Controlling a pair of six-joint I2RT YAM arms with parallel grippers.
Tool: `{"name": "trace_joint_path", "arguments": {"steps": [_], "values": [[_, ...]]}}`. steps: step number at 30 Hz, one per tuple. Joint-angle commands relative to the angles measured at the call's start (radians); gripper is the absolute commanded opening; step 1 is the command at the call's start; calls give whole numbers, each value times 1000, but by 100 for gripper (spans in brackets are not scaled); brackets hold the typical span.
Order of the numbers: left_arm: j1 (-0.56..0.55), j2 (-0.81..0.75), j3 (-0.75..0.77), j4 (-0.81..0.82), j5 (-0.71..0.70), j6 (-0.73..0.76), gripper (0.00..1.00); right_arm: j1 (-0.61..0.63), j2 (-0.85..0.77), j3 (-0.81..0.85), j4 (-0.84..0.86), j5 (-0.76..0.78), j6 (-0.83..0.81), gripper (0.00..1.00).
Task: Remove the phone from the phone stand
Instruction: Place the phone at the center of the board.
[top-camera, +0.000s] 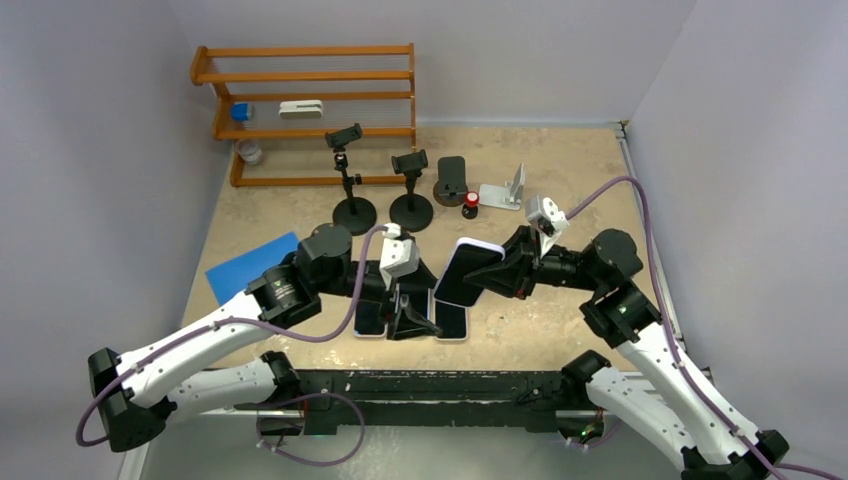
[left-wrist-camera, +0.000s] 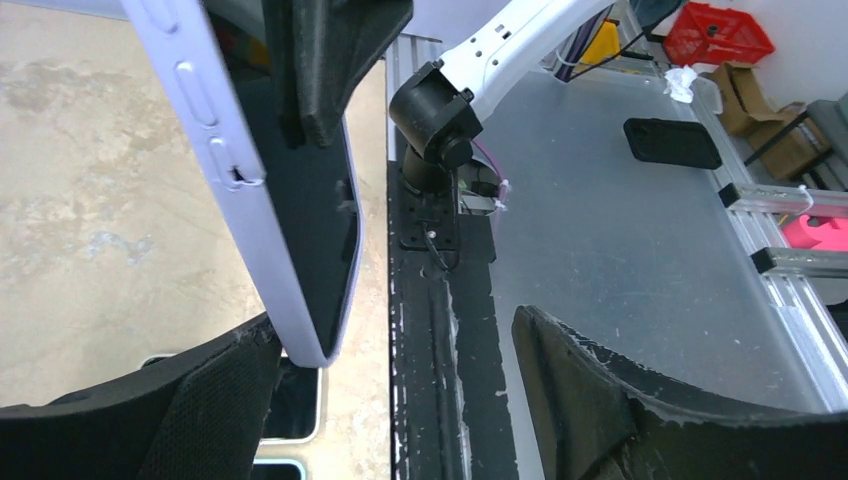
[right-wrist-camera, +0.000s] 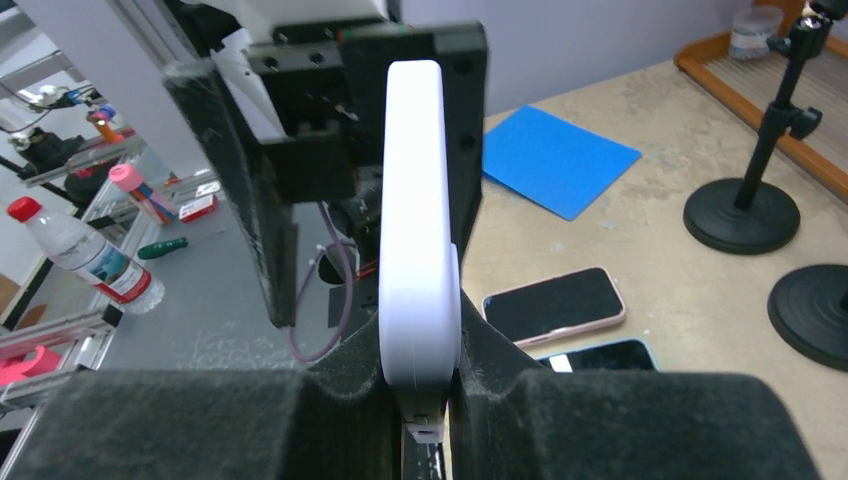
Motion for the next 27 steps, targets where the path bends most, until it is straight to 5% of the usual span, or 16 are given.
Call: {"name": "trace_joint_path", "arguments": {"steps": [1, 7, 16, 19, 21, 24, 27], "values": [[2, 71, 58, 113, 79, -61, 79, 5, -7, 8, 191, -59, 68, 0], [2, 123, 78, 164, 79, -102, 65, 4, 0, 1, 227, -77, 88, 0], [2, 136, 41, 283, 78, -192, 0, 4, -37, -40, 264, -29, 126, 5], [2, 133, 1, 365, 65, -254, 0, 4, -56, -94, 377, 4, 219, 46], [2, 129, -28, 427, 44, -299, 0, 4, -68, -146, 479, 25, 296, 59], [2, 124, -54, 479, 6, -344, 0, 4, -79, -203, 580, 68, 366, 59], [2, 127, -67, 510, -4, -365, 0, 4, -76, -243, 669, 80, 430, 36]]}}
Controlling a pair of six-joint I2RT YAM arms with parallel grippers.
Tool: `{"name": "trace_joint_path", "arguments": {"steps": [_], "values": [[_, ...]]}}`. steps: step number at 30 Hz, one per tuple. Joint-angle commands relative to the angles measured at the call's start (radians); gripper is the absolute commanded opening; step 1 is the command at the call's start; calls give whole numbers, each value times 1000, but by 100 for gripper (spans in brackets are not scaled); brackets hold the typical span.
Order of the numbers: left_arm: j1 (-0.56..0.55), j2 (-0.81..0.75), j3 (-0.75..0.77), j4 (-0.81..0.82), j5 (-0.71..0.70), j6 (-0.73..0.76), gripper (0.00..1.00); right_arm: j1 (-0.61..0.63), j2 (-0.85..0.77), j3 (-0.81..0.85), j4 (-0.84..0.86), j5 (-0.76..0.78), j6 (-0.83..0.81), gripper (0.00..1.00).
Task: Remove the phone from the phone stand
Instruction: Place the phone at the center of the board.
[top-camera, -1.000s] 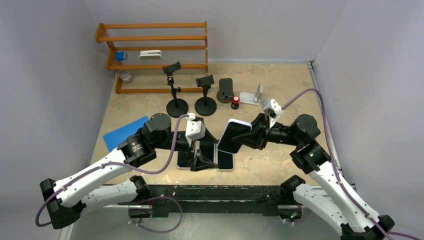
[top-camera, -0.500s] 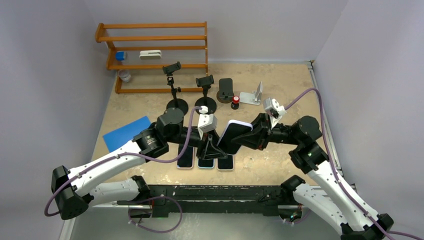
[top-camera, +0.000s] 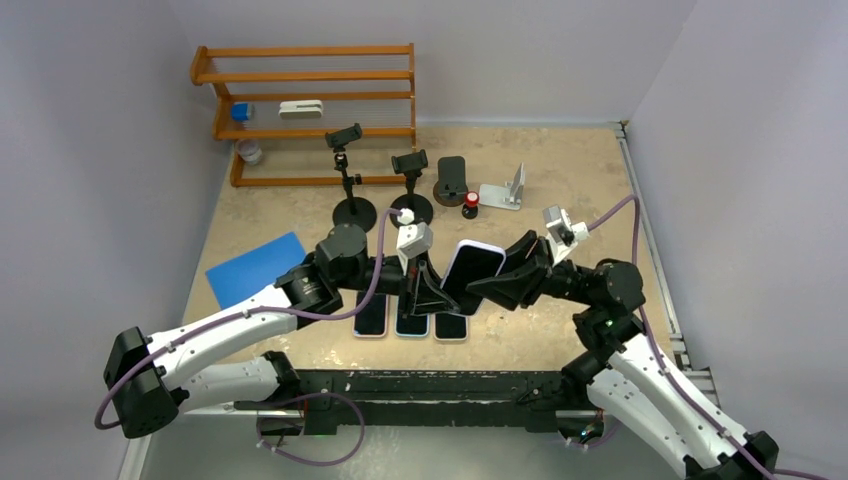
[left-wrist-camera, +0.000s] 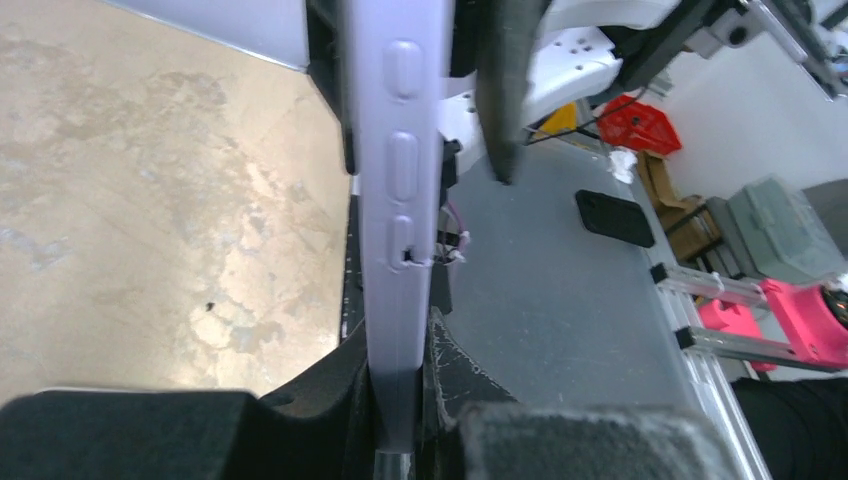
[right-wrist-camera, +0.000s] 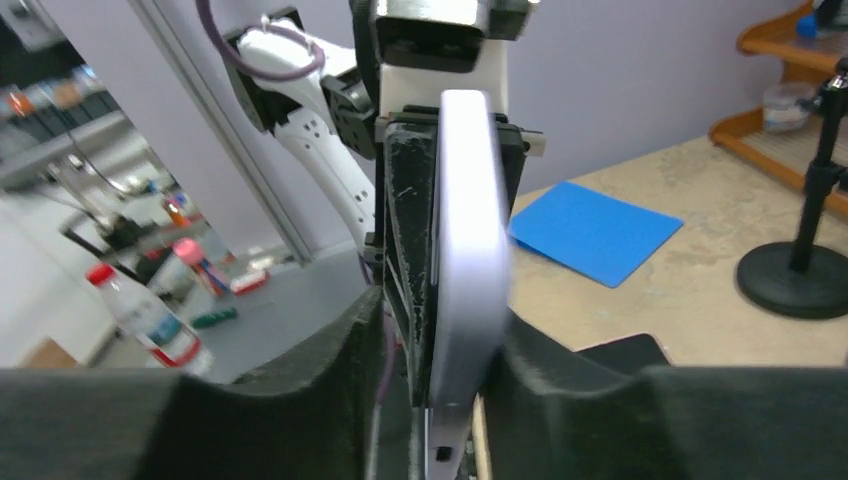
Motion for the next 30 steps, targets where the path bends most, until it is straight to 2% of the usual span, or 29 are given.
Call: {"name": "trace_joint_path", "arguments": {"steps": [1, 2, 3, 6, 7, 10, 13, 16, 20, 25, 30], "values": [[-2, -13, 4, 191, -22, -75, 0, 0, -6, -36, 227, 63, 136, 24], [-2, -11, 7, 185, -20, -70, 0, 0, -8, -38, 213, 78, 126, 13], [-2, -10, 15, 157, -27, -60, 6, 0, -11, -33, 170, 114, 98, 0], [-3, -39, 50, -13, -188, -8, 54, 0, 1, 16, -90, 246, -15, 0], [-3, -61, 55, -90, -267, 5, 65, 0, 16, 20, -150, 296, -13, 0], [-2, -149, 48, -238, -532, 34, 84, -2, 80, 61, -358, 444, -64, 0], [-2, -237, 41, -325, -700, 82, 88, -3, 163, 88, -511, 510, -96, 0], [-2, -297, 47, -374, -796, 123, 88, -3, 251, 116, -630, 533, -133, 0], [-3, -324, 45, -386, -814, 145, 88, -3, 343, 163, -739, 563, -158, 0], [-3, -319, 47, -416, -788, 134, 88, -3, 473, 269, -886, 686, -203, 0], [-4, -335, 65, -450, -752, 125, 88, -8, 578, 317, -933, 690, -211, 0]]}}
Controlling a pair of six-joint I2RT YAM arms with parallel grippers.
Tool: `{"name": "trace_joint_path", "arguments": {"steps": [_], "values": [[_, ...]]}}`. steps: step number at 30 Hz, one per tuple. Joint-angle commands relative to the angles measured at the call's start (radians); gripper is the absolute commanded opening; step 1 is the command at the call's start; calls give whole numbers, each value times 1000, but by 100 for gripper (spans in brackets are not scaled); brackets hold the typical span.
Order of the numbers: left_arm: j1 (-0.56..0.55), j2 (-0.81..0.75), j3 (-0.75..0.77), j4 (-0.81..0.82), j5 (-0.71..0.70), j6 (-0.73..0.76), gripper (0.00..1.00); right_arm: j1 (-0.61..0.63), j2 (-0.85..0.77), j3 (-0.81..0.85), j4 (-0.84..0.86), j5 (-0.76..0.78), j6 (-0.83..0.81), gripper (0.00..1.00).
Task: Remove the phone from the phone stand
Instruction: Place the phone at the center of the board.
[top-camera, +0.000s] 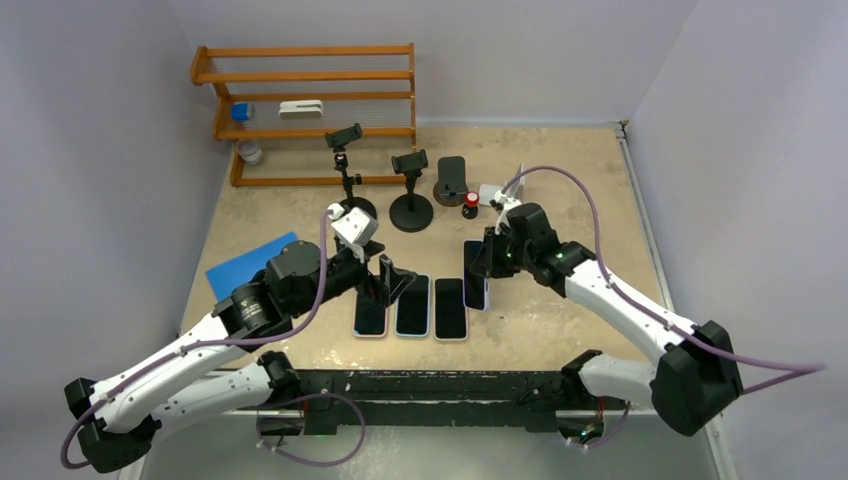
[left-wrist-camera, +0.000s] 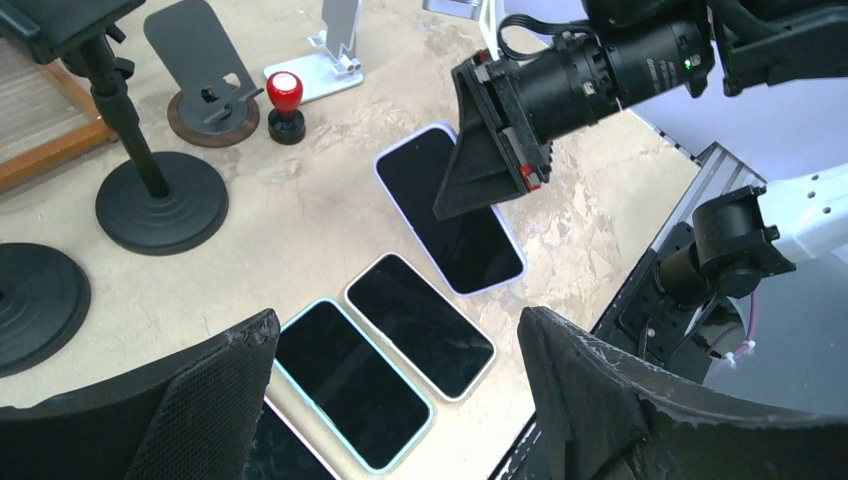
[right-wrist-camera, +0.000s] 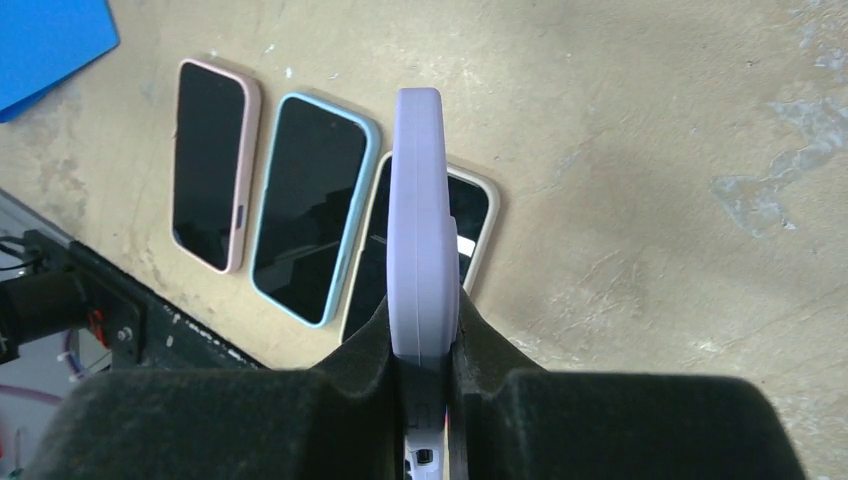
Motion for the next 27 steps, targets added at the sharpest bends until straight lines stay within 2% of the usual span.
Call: {"name": "trace_joint_path", "arguments": {"steps": [1, 10, 17, 24, 27], "values": [[2, -31, 50, -11, 27, 8, 88, -12, 51, 78, -46, 28, -27, 0], [2, -82, 51, -6, 109, 9, 88, -115, 193, 95, -98, -127, -74, 0], [2, -80, 55, -4, 163, 3, 88, -136, 287, 95, -80, -118, -81, 0], [5, -77, 59, -3, 187, -2, 88, -183, 337, 100, -86, -12, -63, 26], [5, -77, 56, -3, 190, -7, 88, -185, 374, 103, -90, 12, -63, 41]]}}
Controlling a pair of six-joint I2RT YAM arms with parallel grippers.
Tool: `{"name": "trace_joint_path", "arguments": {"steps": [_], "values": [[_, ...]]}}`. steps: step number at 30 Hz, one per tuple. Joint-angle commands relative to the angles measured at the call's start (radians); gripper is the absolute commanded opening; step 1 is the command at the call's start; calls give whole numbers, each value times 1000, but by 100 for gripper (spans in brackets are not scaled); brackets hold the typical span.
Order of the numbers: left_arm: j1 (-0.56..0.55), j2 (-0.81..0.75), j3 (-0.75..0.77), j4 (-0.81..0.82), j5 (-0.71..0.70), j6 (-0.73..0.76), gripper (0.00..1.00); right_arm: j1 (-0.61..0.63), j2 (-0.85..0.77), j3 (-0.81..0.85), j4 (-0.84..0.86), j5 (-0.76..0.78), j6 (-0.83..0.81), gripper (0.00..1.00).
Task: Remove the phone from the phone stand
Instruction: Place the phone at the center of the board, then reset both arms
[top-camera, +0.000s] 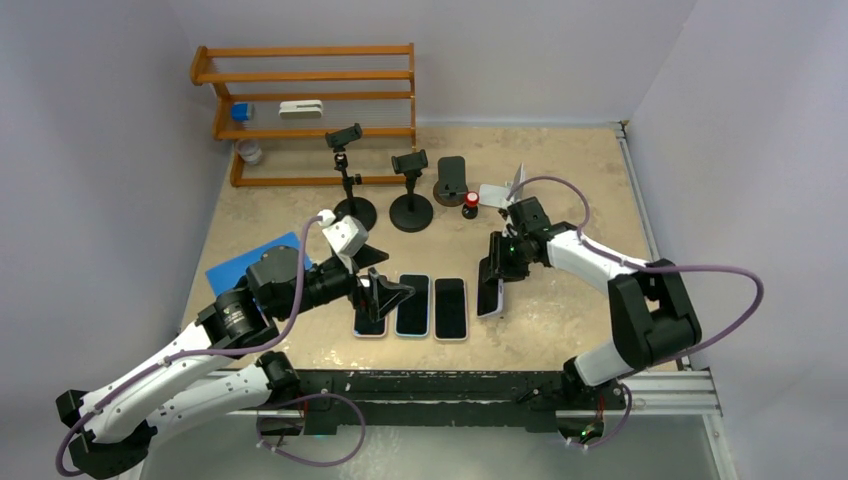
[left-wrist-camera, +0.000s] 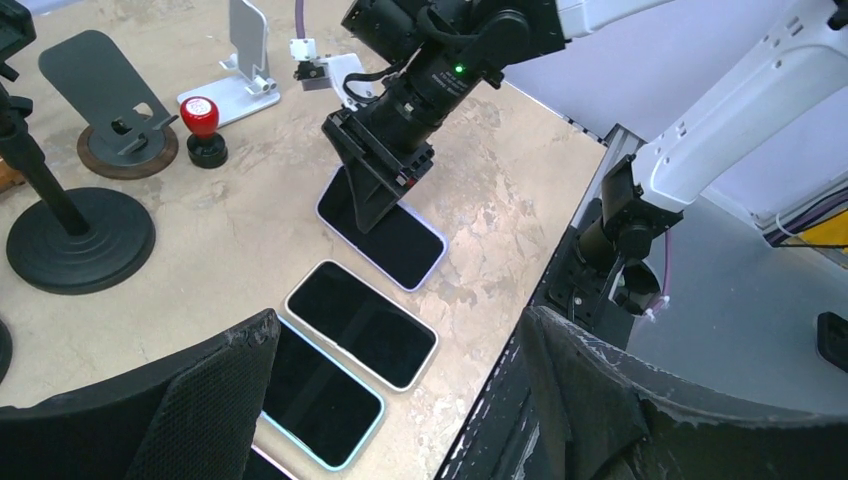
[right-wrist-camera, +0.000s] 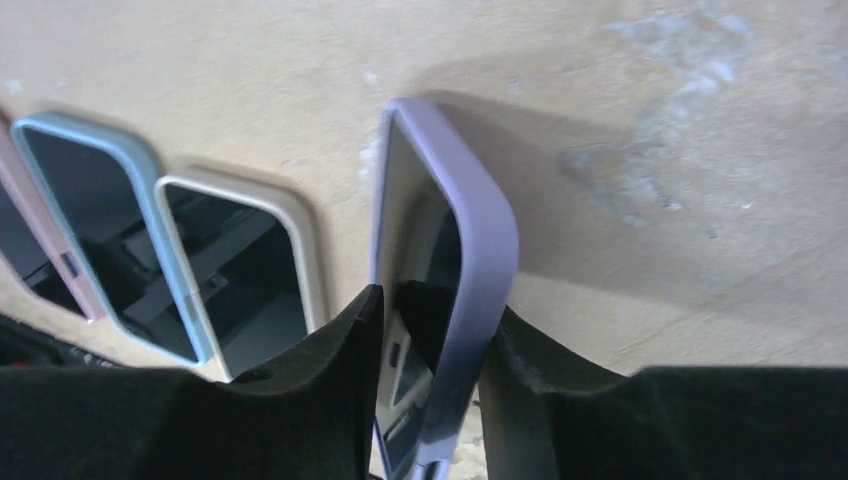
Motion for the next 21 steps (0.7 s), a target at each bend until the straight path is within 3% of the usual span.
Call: {"name": "trace_joint_path", "arguments": {"steps": [1, 7, 9, 13, 17, 21], "values": [[5, -4, 39, 32, 25, -8, 88, -10, 48, 40, -9, 69, -6, 46], [5, -8, 39, 34, 12, -25, 88, -17, 56, 48, -39, 206, 29, 88], [5, -8, 37, 37, -32, -60, 89, -38, -1, 45, -52, 284, 62, 98], [5, 13, 44, 22, -163, -174, 91, -69, -153, 41, -60, 446, 146, 99], [5, 62, 81, -40, -269, -285, 91, -69, -318, 31, 5, 496, 202, 99], [6, 109, 116, -86, -268, -283, 90, -69, -413, 32, 54, 494, 197, 99]]}}
